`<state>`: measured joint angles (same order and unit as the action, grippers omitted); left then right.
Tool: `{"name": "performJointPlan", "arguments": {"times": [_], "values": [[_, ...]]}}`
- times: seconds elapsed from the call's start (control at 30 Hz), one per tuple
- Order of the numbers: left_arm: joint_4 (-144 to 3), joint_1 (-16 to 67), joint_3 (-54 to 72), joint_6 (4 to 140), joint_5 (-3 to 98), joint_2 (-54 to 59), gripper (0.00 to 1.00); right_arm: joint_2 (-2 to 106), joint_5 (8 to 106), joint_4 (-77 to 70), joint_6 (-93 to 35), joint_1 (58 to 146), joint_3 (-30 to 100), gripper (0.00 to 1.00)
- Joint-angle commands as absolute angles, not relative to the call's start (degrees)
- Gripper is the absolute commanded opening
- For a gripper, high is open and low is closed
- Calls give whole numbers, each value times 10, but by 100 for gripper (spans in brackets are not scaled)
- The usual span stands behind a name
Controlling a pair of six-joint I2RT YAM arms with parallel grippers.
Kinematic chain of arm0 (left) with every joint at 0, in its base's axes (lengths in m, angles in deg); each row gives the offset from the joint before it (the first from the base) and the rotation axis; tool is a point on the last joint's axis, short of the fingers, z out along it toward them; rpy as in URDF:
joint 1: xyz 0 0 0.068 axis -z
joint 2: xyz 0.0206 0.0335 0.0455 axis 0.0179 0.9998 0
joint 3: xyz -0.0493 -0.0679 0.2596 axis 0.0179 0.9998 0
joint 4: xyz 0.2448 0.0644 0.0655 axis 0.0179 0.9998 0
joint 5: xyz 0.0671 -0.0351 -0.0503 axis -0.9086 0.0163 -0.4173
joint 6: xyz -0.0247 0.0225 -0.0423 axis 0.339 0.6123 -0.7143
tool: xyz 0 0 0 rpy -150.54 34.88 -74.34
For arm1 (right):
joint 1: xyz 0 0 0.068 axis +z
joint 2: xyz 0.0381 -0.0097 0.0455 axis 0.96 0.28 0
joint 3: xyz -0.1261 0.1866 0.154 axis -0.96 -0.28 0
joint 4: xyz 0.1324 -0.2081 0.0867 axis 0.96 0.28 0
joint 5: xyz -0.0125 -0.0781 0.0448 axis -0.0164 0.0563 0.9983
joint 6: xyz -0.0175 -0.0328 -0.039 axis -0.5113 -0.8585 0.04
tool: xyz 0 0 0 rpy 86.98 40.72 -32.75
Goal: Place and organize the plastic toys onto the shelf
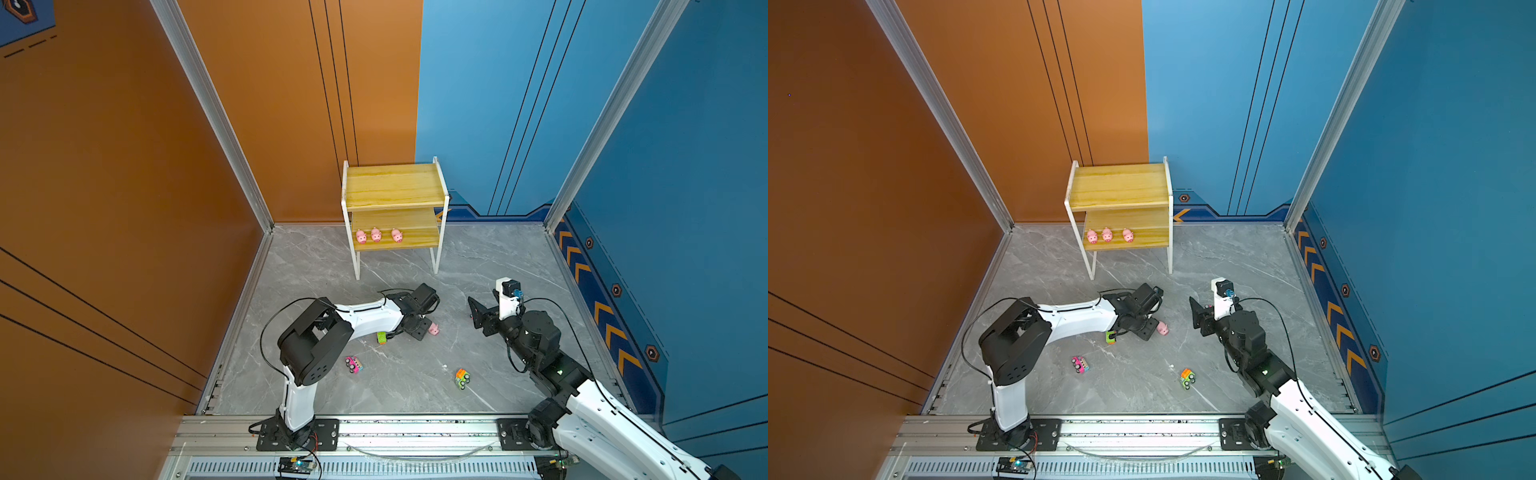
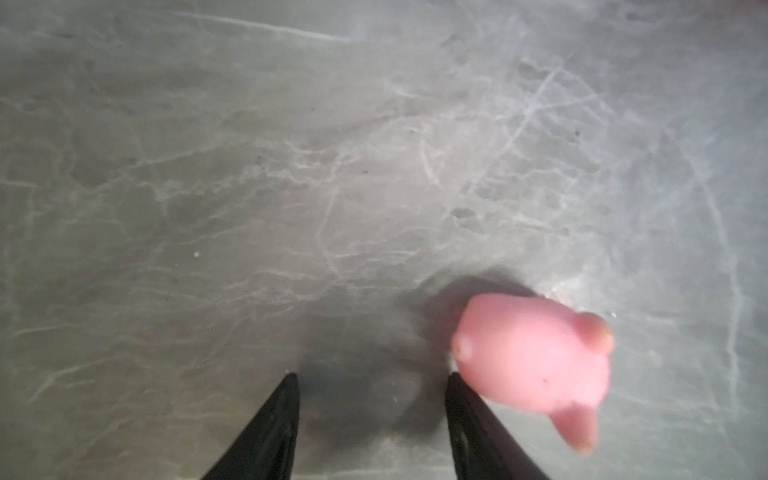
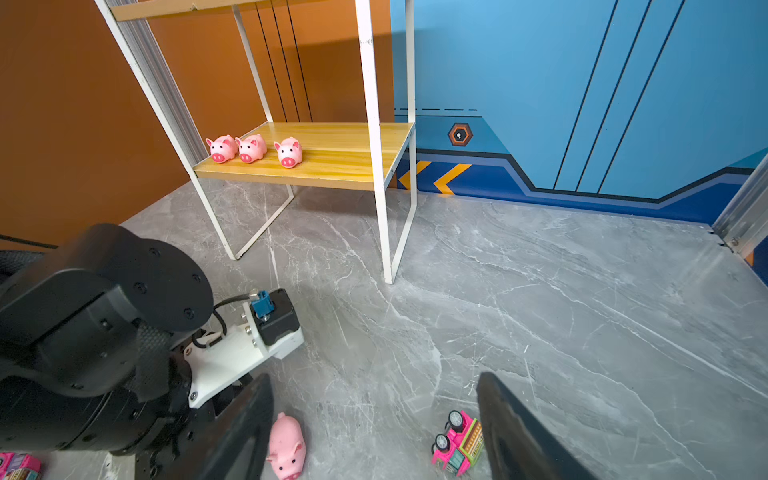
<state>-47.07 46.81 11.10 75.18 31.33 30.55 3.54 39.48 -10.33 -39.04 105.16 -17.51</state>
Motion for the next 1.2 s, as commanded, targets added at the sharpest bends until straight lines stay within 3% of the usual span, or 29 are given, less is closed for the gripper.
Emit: {"name": "performJointPlan", "arguments": {"times": [0.0, 0.5, 0.8, 0.97, 1.17], "values": [[-489, 466, 86, 729, 309, 326, 58, 34, 406, -116, -384, 1048, -182, 77], [-504, 482, 65, 673, 285, 330, 58, 39, 410, -119, -384, 1048, -181, 78], [-519, 494, 157, 655, 218, 172, 62, 37, 404, -112, -383, 1048, -179, 78], [-543, 564, 197, 567, 132, 137, 64, 43, 391, -106, -380, 1048, -175, 78], [-553, 663, 164, 437, 10, 219, 66, 28, 384, -94, -377, 1047, -173, 78]]}}
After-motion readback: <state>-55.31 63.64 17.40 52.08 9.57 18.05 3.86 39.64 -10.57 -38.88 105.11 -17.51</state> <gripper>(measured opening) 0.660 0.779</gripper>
